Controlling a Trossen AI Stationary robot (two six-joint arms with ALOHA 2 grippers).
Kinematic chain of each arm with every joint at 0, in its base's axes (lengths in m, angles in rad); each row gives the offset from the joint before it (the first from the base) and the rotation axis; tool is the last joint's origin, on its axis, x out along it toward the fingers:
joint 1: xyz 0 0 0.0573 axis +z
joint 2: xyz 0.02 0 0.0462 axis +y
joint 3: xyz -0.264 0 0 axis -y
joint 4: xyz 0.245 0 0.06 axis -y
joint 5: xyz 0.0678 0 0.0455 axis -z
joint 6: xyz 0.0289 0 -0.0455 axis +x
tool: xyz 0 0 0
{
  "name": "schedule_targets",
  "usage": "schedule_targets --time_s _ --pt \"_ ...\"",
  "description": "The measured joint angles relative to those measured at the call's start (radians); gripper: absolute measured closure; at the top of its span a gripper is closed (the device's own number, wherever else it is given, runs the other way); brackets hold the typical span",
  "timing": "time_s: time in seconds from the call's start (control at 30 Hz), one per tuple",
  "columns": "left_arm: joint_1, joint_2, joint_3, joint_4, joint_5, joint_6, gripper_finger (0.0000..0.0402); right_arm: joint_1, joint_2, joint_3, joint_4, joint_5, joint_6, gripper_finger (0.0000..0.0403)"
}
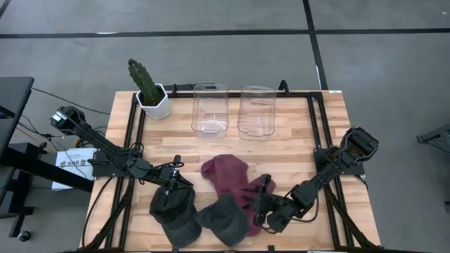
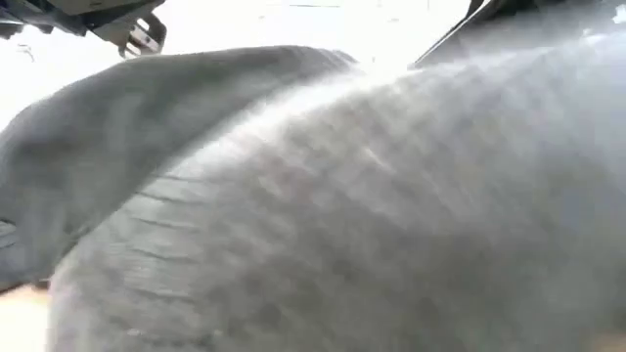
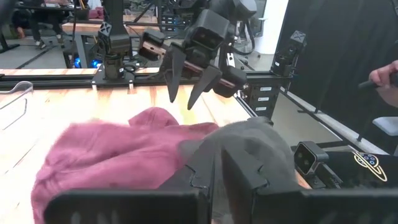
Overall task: Pick & Place hat
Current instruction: Put the top maroon head cap into the right transparent bin
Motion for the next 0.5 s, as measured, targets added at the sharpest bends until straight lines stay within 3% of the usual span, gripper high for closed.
schedule_targets --time_s 0.23,0.5 --pt "0.000 0.000 0.000 0.000 0.000 0.000 0.0376 -0.007 0.000 0.000 -0.001 -0.003 -0.041 0.0285" --pt "0.000 0.000 0.000 0.000 0.000 0.000 0.0376 -0.072 0.000 0.000 -0.105 -0.055 0.393 0.0285"
